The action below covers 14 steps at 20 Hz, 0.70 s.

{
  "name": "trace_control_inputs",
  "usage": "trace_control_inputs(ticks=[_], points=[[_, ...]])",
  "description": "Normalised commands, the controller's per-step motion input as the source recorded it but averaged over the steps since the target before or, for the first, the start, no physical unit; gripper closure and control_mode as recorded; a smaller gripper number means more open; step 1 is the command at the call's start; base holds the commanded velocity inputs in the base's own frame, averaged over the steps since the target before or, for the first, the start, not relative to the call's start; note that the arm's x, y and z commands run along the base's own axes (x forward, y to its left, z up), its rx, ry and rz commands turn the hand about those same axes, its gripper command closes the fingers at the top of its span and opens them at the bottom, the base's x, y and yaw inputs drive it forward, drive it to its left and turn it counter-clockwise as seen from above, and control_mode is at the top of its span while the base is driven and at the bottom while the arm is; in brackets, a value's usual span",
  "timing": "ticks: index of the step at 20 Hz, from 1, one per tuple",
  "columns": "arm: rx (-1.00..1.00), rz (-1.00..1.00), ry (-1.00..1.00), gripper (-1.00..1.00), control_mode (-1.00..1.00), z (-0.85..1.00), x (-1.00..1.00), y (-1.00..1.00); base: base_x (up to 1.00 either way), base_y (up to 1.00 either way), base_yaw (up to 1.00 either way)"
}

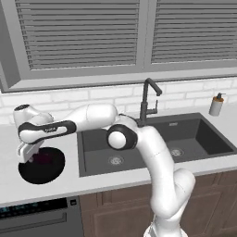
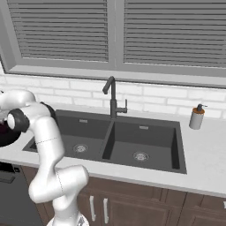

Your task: Pick the eggplant from the sink and place it in the bowl. Then pick the bowl and place it in the microwave. Then close the microwave door and press the start button.

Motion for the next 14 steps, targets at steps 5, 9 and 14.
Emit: trace_control_inputs(ticks=[5,9,14], points=[[0.0,0.0,0.03,1.0,-1.0,-0.31,0.07,0.0,0.0,0.0,0.0],[0.0,0.0,0.03,-1.0,-1.0,-0.28,0.03,0.0,0.0,0.0,0.0],[0.01,0.0,0.0,-1.0,-1.0,-0.05,0.0,0.0,0.0,0.0,0.0]])
